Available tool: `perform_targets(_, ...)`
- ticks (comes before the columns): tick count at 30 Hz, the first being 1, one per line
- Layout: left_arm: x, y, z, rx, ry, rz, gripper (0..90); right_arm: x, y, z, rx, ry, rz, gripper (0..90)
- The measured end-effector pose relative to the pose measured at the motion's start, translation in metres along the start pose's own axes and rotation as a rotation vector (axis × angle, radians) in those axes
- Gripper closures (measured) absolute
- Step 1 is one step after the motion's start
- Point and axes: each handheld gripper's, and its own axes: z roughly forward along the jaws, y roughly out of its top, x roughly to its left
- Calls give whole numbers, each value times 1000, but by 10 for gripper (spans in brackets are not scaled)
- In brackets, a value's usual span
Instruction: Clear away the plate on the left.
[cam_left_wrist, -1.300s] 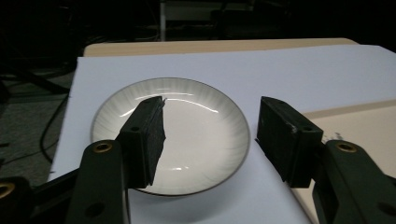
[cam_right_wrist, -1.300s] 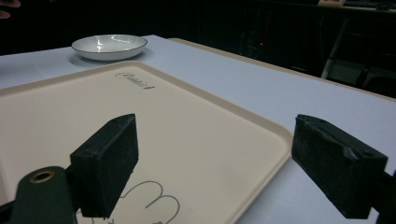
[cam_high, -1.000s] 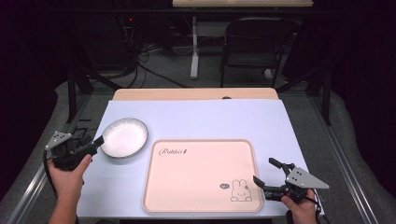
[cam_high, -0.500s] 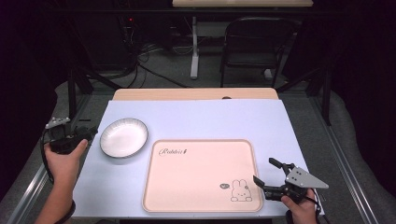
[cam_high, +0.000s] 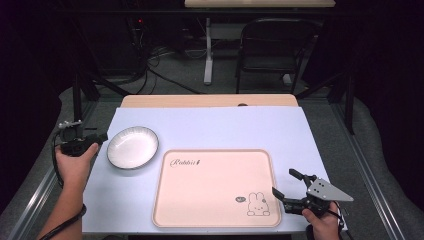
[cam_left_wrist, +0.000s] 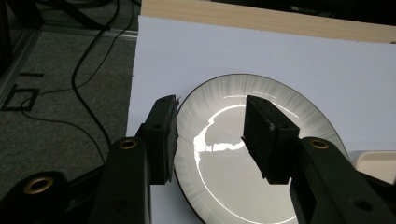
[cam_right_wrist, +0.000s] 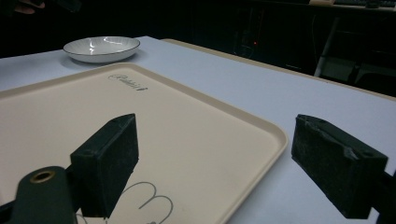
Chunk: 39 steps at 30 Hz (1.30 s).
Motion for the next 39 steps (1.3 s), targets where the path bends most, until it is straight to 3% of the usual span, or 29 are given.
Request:
perform_targets(5, 4, -2, 11, 30, 7, -37, 554, 0, 0, 0, 0, 2, -3, 143)
perform_targets(9, 7, -7, 19, 72, 51, -57, 561, 0, 0, 0, 2, 1, -4, 143)
perform_targets(14, 13, -13, 29, 119, 25, -98, 581, -1, 0, -1, 3, -1, -3, 144)
perform_targets(20, 11, -14, 39, 152, 20, -94, 588, -2, 0, -2, 4, -2, 3, 143)
perform_targets(27, 10, -17, 52, 195, 56, -88, 588, -3, 0, -3, 4, -7, -4, 143)
perform_targets(39, 13, -23, 67, 233, 2, -132, 590, -3, 0, -3, 2, -7, -7, 143)
